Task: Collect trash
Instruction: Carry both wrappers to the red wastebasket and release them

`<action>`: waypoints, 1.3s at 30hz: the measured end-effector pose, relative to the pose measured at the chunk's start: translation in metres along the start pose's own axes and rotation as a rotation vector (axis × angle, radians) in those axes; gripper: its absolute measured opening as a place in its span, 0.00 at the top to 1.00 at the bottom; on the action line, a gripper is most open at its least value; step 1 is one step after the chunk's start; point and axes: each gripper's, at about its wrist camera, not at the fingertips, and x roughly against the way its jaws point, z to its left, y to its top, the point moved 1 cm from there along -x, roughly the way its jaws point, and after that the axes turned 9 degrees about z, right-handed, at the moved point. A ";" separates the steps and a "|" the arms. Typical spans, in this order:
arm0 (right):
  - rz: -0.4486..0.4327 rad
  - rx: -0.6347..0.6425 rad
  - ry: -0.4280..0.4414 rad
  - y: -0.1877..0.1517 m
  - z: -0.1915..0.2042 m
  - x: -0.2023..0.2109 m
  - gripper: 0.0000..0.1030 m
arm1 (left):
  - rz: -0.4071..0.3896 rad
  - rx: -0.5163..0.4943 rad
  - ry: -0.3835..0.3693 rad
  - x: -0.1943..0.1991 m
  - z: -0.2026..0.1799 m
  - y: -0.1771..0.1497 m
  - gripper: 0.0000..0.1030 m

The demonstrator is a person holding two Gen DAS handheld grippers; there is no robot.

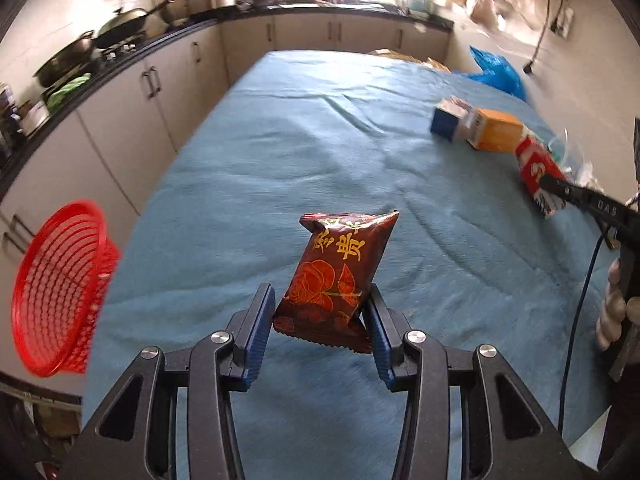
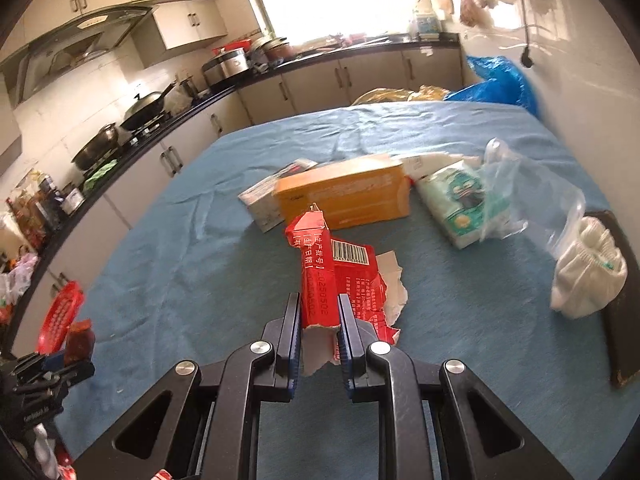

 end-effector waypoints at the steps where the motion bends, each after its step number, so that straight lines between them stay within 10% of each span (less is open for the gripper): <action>1: 0.007 0.009 0.007 -0.002 0.006 0.001 0.83 | -0.014 0.011 0.005 0.006 0.006 -0.003 0.58; 24: 0.108 0.263 0.158 -0.030 0.171 -0.008 0.83 | -0.137 0.345 0.181 0.079 0.162 -0.088 0.58; 39: 0.181 0.490 0.425 -0.031 0.382 -0.048 0.83 | -0.111 0.481 0.154 0.053 0.275 -0.071 0.58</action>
